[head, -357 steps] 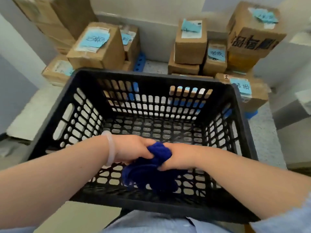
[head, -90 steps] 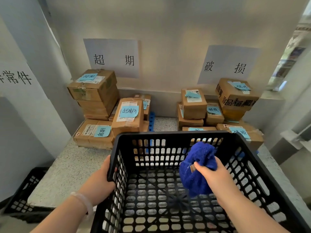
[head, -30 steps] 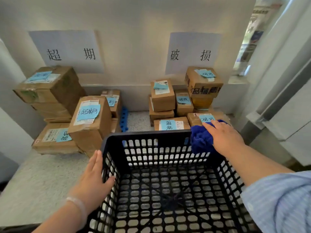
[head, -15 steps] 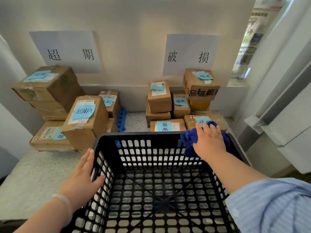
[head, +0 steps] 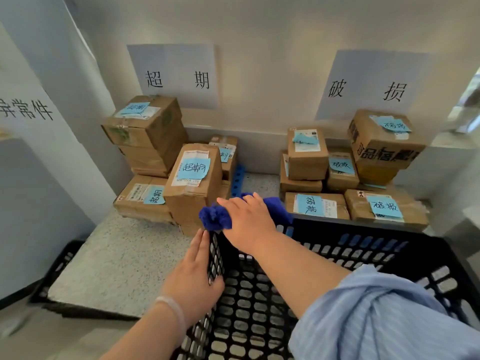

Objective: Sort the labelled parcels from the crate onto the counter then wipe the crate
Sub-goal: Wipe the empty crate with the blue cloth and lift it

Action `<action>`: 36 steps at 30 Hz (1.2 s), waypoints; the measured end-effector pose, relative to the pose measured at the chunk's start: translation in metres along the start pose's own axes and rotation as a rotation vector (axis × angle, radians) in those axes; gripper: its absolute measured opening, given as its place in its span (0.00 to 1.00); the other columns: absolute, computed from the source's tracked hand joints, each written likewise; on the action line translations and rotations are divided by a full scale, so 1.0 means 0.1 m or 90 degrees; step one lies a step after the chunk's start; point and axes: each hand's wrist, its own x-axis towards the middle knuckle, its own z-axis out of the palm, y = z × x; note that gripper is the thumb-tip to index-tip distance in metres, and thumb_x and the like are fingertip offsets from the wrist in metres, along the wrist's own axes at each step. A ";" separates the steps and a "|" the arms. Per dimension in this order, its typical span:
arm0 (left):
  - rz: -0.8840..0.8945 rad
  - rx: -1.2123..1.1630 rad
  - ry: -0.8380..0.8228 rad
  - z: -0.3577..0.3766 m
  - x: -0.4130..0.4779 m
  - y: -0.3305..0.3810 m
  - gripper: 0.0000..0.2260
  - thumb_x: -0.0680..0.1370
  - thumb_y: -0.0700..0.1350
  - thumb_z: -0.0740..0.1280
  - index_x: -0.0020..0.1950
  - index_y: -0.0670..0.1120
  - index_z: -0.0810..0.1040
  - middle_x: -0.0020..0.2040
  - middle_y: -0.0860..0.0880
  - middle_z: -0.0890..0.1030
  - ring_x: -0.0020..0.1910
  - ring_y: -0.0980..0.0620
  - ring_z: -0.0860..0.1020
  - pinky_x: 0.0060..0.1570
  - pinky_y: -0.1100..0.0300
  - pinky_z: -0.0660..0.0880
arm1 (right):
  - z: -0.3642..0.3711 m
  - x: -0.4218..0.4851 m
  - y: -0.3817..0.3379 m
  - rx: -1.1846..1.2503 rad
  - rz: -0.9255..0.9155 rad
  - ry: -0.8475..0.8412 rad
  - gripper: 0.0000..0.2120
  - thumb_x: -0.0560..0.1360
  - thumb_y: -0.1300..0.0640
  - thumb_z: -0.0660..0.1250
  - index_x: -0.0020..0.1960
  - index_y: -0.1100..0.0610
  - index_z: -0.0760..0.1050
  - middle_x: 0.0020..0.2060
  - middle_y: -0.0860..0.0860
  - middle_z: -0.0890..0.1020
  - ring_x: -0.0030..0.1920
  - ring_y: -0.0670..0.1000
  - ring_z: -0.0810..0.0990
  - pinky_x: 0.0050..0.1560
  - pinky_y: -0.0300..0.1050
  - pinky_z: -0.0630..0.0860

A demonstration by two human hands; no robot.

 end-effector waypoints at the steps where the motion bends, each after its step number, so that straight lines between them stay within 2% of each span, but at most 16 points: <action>1: -0.001 0.001 0.000 0.00 0.00 0.01 0.41 0.78 0.55 0.61 0.79 0.52 0.34 0.78 0.58 0.35 0.76 0.53 0.60 0.69 0.59 0.66 | -0.01 0.05 -0.02 0.021 -0.016 -0.004 0.30 0.78 0.45 0.59 0.78 0.47 0.58 0.72 0.49 0.70 0.73 0.57 0.64 0.77 0.56 0.46; 4: 0.005 0.002 0.003 0.00 0.00 0.02 0.40 0.78 0.55 0.61 0.79 0.53 0.34 0.79 0.58 0.36 0.77 0.54 0.57 0.70 0.58 0.65 | -0.01 0.12 0.00 0.022 -0.038 -0.024 0.31 0.78 0.48 0.60 0.79 0.48 0.56 0.73 0.49 0.69 0.72 0.56 0.65 0.77 0.54 0.49; 6: 0.005 0.002 -0.001 0.01 -0.01 0.02 0.40 0.79 0.55 0.60 0.79 0.54 0.34 0.78 0.60 0.35 0.76 0.54 0.58 0.69 0.58 0.66 | -0.02 0.06 0.13 -0.034 -0.036 -0.029 0.32 0.78 0.51 0.62 0.79 0.48 0.55 0.73 0.50 0.67 0.70 0.56 0.66 0.74 0.53 0.57; 8: 0.006 0.005 -0.005 0.02 -0.01 0.03 0.39 0.79 0.55 0.60 0.79 0.54 0.34 0.78 0.61 0.35 0.74 0.55 0.62 0.66 0.59 0.69 | -0.10 -0.07 0.32 -0.049 0.011 -0.035 0.34 0.77 0.56 0.64 0.79 0.45 0.54 0.71 0.51 0.68 0.68 0.56 0.69 0.67 0.53 0.66; 10: 0.009 0.008 -0.005 0.01 -0.02 0.04 0.39 0.80 0.54 0.60 0.79 0.54 0.34 0.77 0.62 0.35 0.72 0.55 0.65 0.61 0.61 0.71 | -0.19 -0.26 0.54 -0.061 0.042 -0.043 0.35 0.77 0.59 0.63 0.79 0.44 0.53 0.68 0.52 0.70 0.65 0.57 0.71 0.61 0.54 0.70; 13: -0.002 0.001 -0.011 0.02 -0.03 0.04 0.39 0.80 0.54 0.60 0.78 0.55 0.33 0.77 0.63 0.35 0.72 0.54 0.66 0.61 0.61 0.72 | -0.29 -0.60 0.83 -0.104 0.050 -0.043 0.36 0.77 0.61 0.63 0.79 0.43 0.51 0.66 0.52 0.69 0.64 0.57 0.71 0.60 0.53 0.71; 15: -0.007 0.011 -0.010 0.02 -0.03 0.05 0.39 0.80 0.54 0.61 0.78 0.55 0.33 0.76 0.64 0.35 0.72 0.52 0.67 0.62 0.59 0.72 | -0.34 -0.82 1.01 -0.127 0.079 -0.040 0.36 0.78 0.61 0.63 0.79 0.44 0.50 0.69 0.53 0.67 0.67 0.57 0.68 0.64 0.53 0.69; 18: -0.003 -0.002 -0.003 0.03 -0.04 0.06 0.40 0.80 0.52 0.62 0.79 0.55 0.35 0.77 0.63 0.37 0.75 0.51 0.63 0.67 0.56 0.68 | -0.47 -1.15 1.31 -0.159 0.142 -0.056 0.36 0.78 0.61 0.63 0.80 0.45 0.50 0.75 0.53 0.62 0.74 0.57 0.61 0.73 0.53 0.61; 21: -0.008 -0.012 0.006 0.05 -0.03 0.08 0.40 0.80 0.50 0.63 0.79 0.54 0.36 0.79 0.60 0.38 0.76 0.50 0.60 0.69 0.56 0.64 | -0.64 -1.54 1.62 -0.171 0.207 -0.047 0.33 0.79 0.60 0.62 0.80 0.47 0.52 0.77 0.53 0.58 0.77 0.55 0.56 0.76 0.51 0.55; 24: -0.012 -0.001 0.014 0.07 -0.02 0.07 0.40 0.79 0.49 0.64 0.80 0.52 0.38 0.80 0.58 0.40 0.77 0.49 0.57 0.73 0.53 0.60 | -0.78 -1.87 1.94 -0.132 0.288 -0.036 0.28 0.81 0.59 0.60 0.78 0.48 0.58 0.77 0.52 0.61 0.76 0.54 0.59 0.75 0.50 0.58; 27: -0.012 0.007 0.020 0.10 0.03 0.03 0.40 0.78 0.48 0.66 0.80 0.50 0.41 0.80 0.56 0.43 0.78 0.51 0.54 0.75 0.53 0.56 | -0.98 -2.11 2.12 -0.105 0.341 -0.008 0.19 0.81 0.58 0.56 0.71 0.48 0.69 0.70 0.52 0.70 0.68 0.54 0.70 0.65 0.45 0.66; 30: -0.008 0.010 0.040 0.13 0.07 0.00 0.41 0.76 0.45 0.69 0.81 0.47 0.45 0.81 0.52 0.47 0.78 0.51 0.52 0.76 0.55 0.52 | -1.19 -2.35 2.17 -0.065 0.398 0.035 0.23 0.77 0.64 0.62 0.71 0.52 0.71 0.66 0.53 0.72 0.65 0.55 0.72 0.64 0.48 0.70; 32: -0.006 0.015 0.060 0.15 0.11 -0.03 0.42 0.74 0.42 0.72 0.81 0.45 0.48 0.80 0.50 0.51 0.78 0.49 0.53 0.76 0.54 0.53 | -1.27 -2.58 2.15 -0.028 0.411 0.008 0.22 0.75 0.64 0.63 0.69 0.52 0.73 0.65 0.53 0.74 0.63 0.56 0.74 0.64 0.50 0.72; 34: -0.006 0.014 0.074 0.19 0.18 -0.11 0.44 0.71 0.40 0.74 0.80 0.43 0.52 0.80 0.47 0.55 0.78 0.46 0.55 0.76 0.51 0.54 | -1.23 -2.80 2.13 -0.008 0.390 -0.059 0.23 0.76 0.62 0.64 0.70 0.53 0.72 0.68 0.52 0.72 0.67 0.55 0.72 0.67 0.50 0.69; 36: -0.010 0.022 0.089 0.23 0.24 -0.18 0.45 0.69 0.39 0.76 0.80 0.43 0.53 0.79 0.45 0.57 0.77 0.45 0.57 0.76 0.49 0.55 | -1.18 -2.98 2.07 -0.024 0.359 -0.094 0.26 0.77 0.63 0.62 0.75 0.54 0.67 0.75 0.51 0.64 0.73 0.54 0.65 0.72 0.47 0.63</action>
